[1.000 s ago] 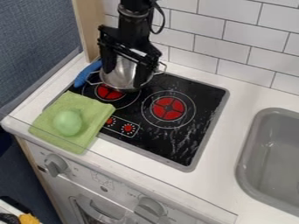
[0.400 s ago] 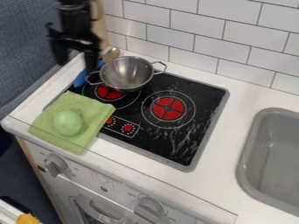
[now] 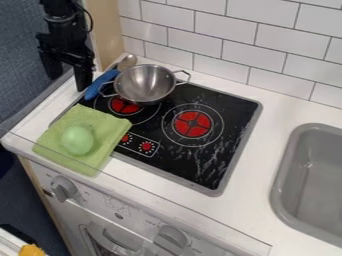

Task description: Put the blue spoon to the bottom right corner of the stove

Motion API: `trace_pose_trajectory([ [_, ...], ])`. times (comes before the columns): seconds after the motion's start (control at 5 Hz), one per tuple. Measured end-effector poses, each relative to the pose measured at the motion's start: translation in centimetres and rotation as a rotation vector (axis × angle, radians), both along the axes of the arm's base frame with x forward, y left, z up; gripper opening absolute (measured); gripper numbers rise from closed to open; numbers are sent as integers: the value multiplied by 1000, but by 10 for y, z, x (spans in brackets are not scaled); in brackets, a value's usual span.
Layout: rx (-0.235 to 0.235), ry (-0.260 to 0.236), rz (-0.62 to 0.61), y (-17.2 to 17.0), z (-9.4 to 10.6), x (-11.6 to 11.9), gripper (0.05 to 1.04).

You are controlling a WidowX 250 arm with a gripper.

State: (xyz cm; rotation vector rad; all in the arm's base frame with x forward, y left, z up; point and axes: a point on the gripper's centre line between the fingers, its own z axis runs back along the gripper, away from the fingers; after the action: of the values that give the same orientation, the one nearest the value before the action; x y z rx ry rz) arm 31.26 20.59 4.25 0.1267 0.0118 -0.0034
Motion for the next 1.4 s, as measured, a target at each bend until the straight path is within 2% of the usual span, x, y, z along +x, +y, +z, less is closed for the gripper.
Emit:
trace_pose_trajectory([
  [0.4, 5, 17, -61, -11, -13, 31, 1000],
  [0.8, -18, 39, -41, -19, -27, 42, 978],
  [1.0, -24, 43, -28, -20, -29, 41, 873],
  [1.2, -27, 40, -22, -20, -30, 41, 580],
  [1.4, -38, 37, -28, -24, -32, 37, 422],
])
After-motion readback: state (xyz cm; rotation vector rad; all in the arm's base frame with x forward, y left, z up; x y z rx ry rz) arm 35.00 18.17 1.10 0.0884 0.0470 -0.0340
